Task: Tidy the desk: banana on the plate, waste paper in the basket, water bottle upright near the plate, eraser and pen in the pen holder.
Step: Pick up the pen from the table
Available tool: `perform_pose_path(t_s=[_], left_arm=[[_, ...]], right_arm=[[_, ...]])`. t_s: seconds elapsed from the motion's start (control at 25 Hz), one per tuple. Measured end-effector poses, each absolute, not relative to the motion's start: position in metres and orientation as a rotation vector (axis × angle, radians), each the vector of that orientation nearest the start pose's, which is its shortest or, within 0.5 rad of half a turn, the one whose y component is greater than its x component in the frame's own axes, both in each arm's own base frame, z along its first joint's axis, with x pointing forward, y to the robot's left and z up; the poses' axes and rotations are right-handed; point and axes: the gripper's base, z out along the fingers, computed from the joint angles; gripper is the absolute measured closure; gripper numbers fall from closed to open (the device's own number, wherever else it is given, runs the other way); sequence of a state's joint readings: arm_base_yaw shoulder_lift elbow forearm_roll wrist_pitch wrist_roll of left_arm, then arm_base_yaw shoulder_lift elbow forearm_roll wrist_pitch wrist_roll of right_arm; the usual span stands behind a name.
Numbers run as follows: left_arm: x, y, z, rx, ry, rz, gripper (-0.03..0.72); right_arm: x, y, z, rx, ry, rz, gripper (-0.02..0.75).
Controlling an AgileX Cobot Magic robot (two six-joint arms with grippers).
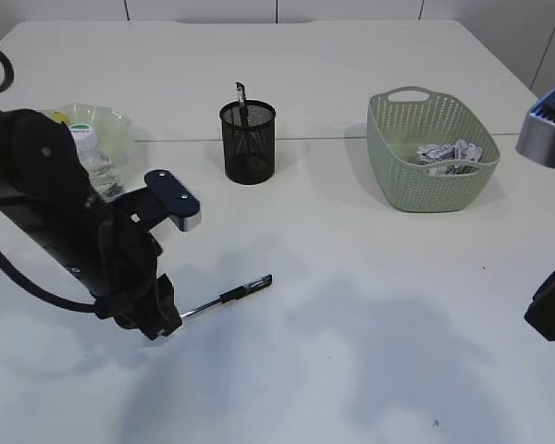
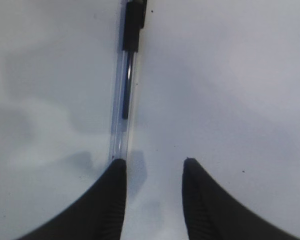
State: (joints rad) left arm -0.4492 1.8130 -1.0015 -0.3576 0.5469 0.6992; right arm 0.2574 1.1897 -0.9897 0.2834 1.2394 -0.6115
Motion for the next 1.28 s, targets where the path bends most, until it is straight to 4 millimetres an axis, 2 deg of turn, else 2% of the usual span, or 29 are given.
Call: perform_pose_path(t_s=[0.16, 0.44, 0.72, 1.28], left_arm=[[0.306, -0.166, 0.141, 1.213, 2.579, -0.279, 0.441], [0.316, -0.17, 0.142, 1.253, 2.549, -0.246, 0.443], [0.317, -0.17, 0.128, 1.274, 2.586, -0.244, 0.444], [0.318, -0.169, 0.119, 1.305, 2.589, -0.22, 0.445]], right_arm=[[0.19, 0.075, 0.308, -1.119, 2.629, 0.346, 0.598], [0.19, 0.076, 0.308, -1.117, 2.629, 0.348, 0.598], [0.19, 0.076, 0.308, -1.117, 2.629, 0.348, 0.598], [0.19, 0.076, 0.308, -1.117, 2.629, 0.348, 0.598]])
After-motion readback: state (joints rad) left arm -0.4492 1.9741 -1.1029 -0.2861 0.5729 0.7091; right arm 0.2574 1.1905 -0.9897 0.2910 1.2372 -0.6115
